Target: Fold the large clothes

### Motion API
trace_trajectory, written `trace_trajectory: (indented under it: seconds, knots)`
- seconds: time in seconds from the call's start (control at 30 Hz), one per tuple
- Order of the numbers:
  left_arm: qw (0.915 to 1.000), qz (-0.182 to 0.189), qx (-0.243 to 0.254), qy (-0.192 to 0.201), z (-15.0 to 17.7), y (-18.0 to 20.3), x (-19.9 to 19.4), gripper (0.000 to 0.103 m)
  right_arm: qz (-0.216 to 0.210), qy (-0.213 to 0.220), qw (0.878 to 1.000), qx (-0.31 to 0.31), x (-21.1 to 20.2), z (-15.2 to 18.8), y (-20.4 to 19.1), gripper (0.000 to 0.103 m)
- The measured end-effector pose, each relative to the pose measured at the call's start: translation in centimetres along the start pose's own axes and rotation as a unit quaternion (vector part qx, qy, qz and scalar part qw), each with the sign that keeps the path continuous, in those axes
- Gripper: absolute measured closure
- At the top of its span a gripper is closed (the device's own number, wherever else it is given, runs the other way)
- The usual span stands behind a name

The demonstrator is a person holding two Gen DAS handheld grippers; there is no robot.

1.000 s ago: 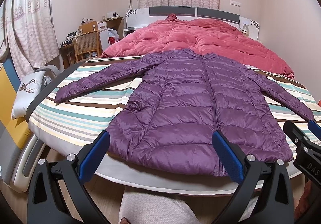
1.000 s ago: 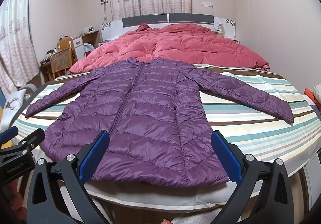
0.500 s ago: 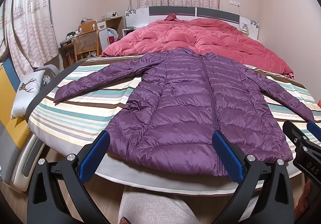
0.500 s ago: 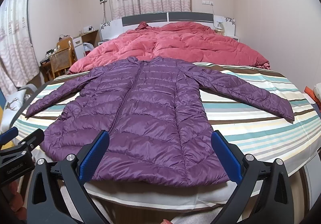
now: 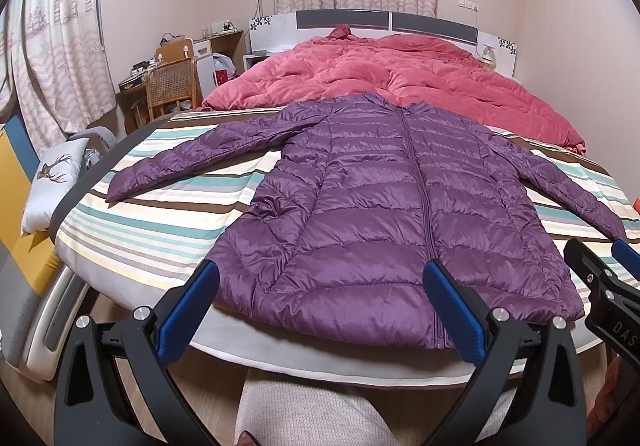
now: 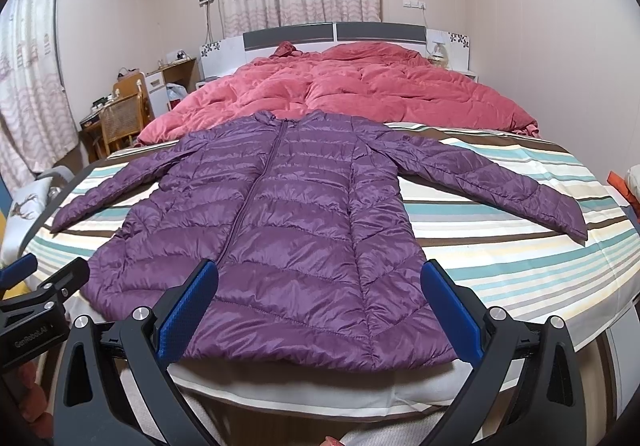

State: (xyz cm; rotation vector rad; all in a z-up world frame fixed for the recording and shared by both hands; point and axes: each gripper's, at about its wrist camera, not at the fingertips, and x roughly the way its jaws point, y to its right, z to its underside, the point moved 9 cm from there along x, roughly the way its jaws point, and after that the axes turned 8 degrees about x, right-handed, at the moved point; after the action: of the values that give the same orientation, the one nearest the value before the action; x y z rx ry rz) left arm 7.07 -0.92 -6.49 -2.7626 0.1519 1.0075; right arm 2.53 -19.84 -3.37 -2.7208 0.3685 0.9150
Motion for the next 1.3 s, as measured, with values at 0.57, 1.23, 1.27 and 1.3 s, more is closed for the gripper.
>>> trace_trajectory:
  seconds: [0.57,1.23,1.27,1.3]
  knots:
    - [1.0,0.001,-0.001,-0.005,0.4,0.0,0.3,0.002,-0.002,-0.003,1.0,0.004,0.3,0.0,0.0,0.003]
    - [0.9988,0.046,0.0,0.014,0.4,-0.1,1.2,0.002,-0.028,0.005,0.999,0.032,2.1,-1.0,2.1,0.003]
    - [0.9988,0.044,0.002,0.019,0.2,-0.2,1.3,0.002,-0.025,0.004,0.999,0.04,2.6,-1.2,2.8,0.003]
    - [0.9991,0.035,0.007,0.023,0.0,-0.3,1.5,0.002,-0.023,0.001,0.999,0.045,2.9,-1.3,3.3,0.003]
